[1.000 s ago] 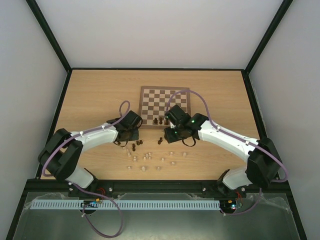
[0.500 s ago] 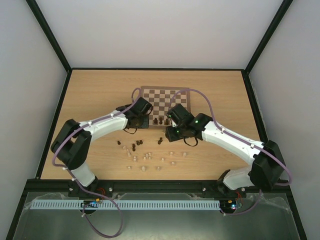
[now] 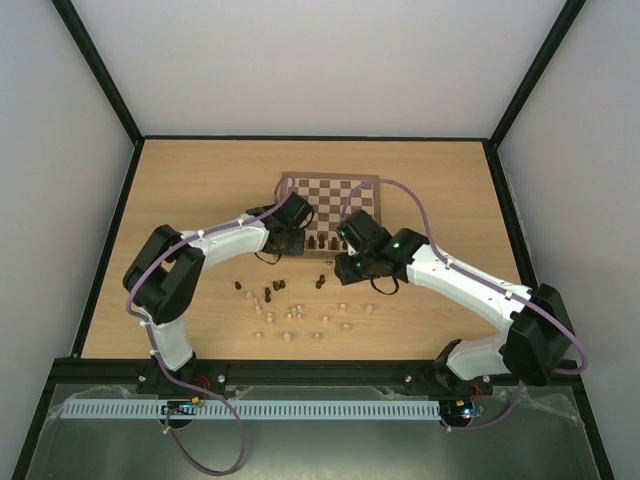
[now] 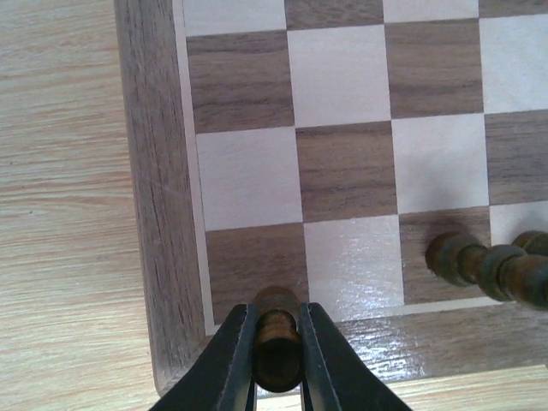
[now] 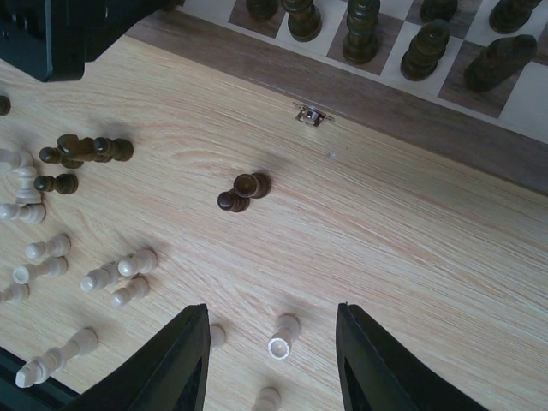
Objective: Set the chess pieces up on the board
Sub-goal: Place the chess piece on the chessboard, then pick up the chess piece at the center of the board, then place the chess piece on the chessboard, then pick up the chess piece at the center of the board.
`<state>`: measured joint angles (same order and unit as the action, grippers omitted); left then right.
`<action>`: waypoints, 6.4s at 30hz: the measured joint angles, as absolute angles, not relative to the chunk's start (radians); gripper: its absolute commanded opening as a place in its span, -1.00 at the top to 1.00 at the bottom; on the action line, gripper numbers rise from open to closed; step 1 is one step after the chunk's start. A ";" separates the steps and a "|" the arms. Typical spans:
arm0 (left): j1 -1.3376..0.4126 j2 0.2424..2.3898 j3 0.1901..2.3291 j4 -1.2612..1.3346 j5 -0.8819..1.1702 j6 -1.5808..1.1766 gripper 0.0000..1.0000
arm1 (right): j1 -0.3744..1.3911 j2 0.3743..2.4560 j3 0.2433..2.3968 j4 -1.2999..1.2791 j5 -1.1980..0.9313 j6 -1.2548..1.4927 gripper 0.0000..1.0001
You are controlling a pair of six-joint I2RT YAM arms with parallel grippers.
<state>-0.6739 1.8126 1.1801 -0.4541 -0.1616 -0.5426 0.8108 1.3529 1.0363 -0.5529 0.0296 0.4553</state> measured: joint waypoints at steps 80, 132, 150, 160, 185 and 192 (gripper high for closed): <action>-0.594 1.390 0.676 -0.458 -0.221 -0.769 0.92 | 0.805 1.341 0.973 -0.540 -0.023 0.451 0.18; -0.619 1.986 1.456 -0.614 -0.174 -0.482 0.86 | 0.785 1.326 0.972 -0.555 0.025 0.451 0.18; -0.619 1.986 1.456 -0.624 -0.204 -0.488 0.28 | 0.783 1.326 0.967 -0.554 0.025 0.448 0.17; -0.625 1.888 1.451 -0.638 -0.208 -0.501 0.04 | 0.783 1.326 0.967 -0.554 0.025 0.448 0.17; -0.630 1.184 0.850 -0.543 -0.180 -0.587 -0.42 | 0.794 1.645 1.085 -0.458 -0.020 0.481 0.10; -0.630 1.180 0.850 -0.524 -0.176 -0.587 -0.42 | 0.822 1.726 1.152 -0.448 -0.015 0.483 0.11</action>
<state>-0.6300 1.1805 0.8497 -0.5240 -0.1757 -0.5865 0.8219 1.7256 1.1522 -0.4480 -0.0147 0.4831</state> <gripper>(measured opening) 0.711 0.450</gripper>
